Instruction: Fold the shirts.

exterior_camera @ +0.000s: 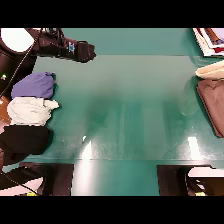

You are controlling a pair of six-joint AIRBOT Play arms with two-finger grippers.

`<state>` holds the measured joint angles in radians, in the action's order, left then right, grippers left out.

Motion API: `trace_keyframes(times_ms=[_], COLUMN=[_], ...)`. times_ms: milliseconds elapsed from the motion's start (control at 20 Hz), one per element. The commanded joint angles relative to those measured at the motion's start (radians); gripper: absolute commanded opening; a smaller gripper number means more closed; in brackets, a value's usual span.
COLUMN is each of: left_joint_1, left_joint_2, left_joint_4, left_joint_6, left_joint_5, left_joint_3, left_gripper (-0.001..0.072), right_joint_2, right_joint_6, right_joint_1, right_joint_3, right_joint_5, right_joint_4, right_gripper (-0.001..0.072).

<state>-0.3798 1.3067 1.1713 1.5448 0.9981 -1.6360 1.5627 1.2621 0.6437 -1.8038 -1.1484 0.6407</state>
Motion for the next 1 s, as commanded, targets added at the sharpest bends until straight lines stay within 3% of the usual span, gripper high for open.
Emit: trace_keyframes(times_ms=[0, 150, 600, 700, 750, 950], left_joint_1=[0.0, 0.0, 0.0, 0.0, 0.0, 0.0], left_joint_2=[0.0, 0.0, 0.0, 0.0, 0.0, 0.0], left_joint_4=[0.0, 0.0, 0.0, 0.0, 0.0, 0.0], left_joint_6=[0.0, 0.0, -0.013, -0.028, -0.031, -0.034], left_joint_5=[-0.001, 0.008, 0.015, 0.014, 0.014, 0.014], left_joint_3=[0.0, 0.0, 0.0, 0.0, 0.0, 0.0], left_gripper=[0.0025, 0.0025, 0.0025, 0.0025, 0.0025, 0.0025], right_joint_2=[-0.001, -0.016, -0.235, -0.277, -0.296, -0.343], right_joint_6=[0.048, 0.085, 0.106, 0.106, 0.099, 0.098], right_joint_1=[0.027, 0.079, 0.303, 0.358, 0.386, 0.42], right_joint_3=[-0.129, -0.133, 0.287, 0.385, 0.427, 0.452], right_joint_5=[-0.13, -0.249, -0.349, -0.344, -0.337, -0.318], right_joint_4=[-0.008, 0.025, 0.464, 0.485, 0.485, 0.443], right_gripper=[0.002, 0.002, 0.0035, 0.0404, 0.0528, 0.0535])
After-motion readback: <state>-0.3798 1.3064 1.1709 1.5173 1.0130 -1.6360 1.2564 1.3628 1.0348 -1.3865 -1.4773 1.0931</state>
